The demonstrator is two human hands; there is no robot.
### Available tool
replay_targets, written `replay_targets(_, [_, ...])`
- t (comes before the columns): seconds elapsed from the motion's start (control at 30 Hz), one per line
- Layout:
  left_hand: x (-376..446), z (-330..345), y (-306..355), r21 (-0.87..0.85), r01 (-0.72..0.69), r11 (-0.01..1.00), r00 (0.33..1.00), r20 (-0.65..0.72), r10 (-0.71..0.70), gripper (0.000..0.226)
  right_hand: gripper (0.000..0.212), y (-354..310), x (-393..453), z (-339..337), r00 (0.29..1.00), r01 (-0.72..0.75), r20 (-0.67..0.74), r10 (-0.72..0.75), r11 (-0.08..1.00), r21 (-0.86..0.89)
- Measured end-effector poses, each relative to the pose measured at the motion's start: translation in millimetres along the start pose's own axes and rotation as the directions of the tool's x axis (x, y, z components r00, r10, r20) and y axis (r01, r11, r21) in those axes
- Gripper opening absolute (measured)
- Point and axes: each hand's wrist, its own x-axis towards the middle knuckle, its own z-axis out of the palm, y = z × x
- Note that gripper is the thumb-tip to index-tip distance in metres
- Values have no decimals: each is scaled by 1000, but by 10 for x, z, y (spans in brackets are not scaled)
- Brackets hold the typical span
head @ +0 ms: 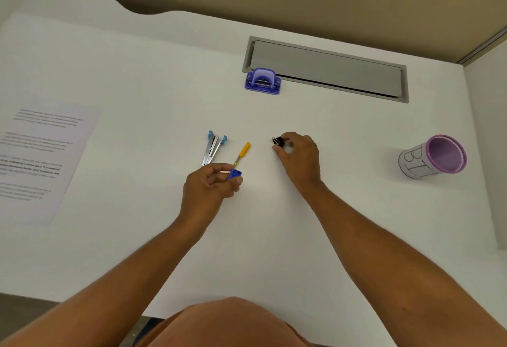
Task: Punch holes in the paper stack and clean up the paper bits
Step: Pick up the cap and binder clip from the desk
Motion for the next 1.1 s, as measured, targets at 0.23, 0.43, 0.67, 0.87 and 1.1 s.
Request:
replay_targets(0.23, [-144, -174, 119, 93, -70, 993, 992, -96, 79, 17, 16, -113, 21, -19, 990, 113, 92, -103, 988, -108])
replay_targets(0.43, [-156, -594, 264, 120, -133, 984, 978, -147, 151, 13, 13, -182, -76, 22, 1000, -22, -9, 22, 1000, 6])
replay_targets(0.67, [136, -1322, 354, 195, -221, 956, 944, -205, 260, 16, 16, -926, -147, 269, 995, -94, 8, 97, 942, 324])
replay_targets(0.87, [781, -2317, 576, 238, -310, 920, 913, -195, 358, 19, 16, -2128, 65, 919, 1000, -10, 31, -3, 911, 413])
replay_targets(1.1, [1941, -3652, 996, 324, -400, 857, 857, -201, 475, 30, 14, -3442, 672, 2035, 994, 38, 74, -75, 908, 417])
